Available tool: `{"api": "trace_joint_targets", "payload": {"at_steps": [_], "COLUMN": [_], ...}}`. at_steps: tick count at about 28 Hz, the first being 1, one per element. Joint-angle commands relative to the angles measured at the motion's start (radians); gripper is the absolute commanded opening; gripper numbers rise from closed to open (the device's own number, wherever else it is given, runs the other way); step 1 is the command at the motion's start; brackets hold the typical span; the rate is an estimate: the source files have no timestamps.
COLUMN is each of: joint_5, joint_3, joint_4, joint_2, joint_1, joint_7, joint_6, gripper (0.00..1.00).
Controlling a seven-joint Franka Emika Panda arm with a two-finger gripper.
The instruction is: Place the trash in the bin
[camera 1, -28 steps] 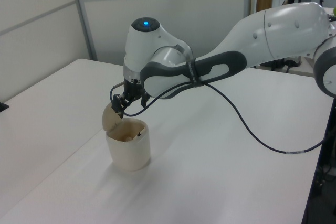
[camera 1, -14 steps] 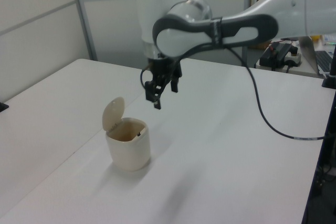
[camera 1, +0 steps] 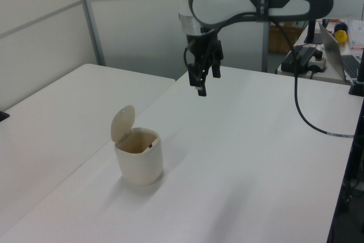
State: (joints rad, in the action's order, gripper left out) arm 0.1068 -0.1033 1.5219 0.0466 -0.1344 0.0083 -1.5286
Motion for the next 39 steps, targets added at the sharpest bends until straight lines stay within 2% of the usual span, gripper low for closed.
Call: {"api": "trace_joint_targets", "payload": {"at_steps": [1,13,19,28,39], "joint_5": [-0.012,-0.022,-0.022,-0.024,-0.052], "joint_3": [-0.018,-0.027,-0.036,-0.039,-0.041], "joint_4": [0.027,0.052,0.096,0.095,0.087], "joint_2": [-0.024,-0.011,-0.014,-0.01,0.01], "joint_1": [-0.002,-0.001,-0.001,-0.001,-0.002], "joint_7": [-0.034,-0.034,-0.034,-0.034,-0.018], "joint_6": [0.016,-0.004,-0.068,-0.077,-0.108], "gripper": [1.0,1.0,1.0,1.0,1.0]}}
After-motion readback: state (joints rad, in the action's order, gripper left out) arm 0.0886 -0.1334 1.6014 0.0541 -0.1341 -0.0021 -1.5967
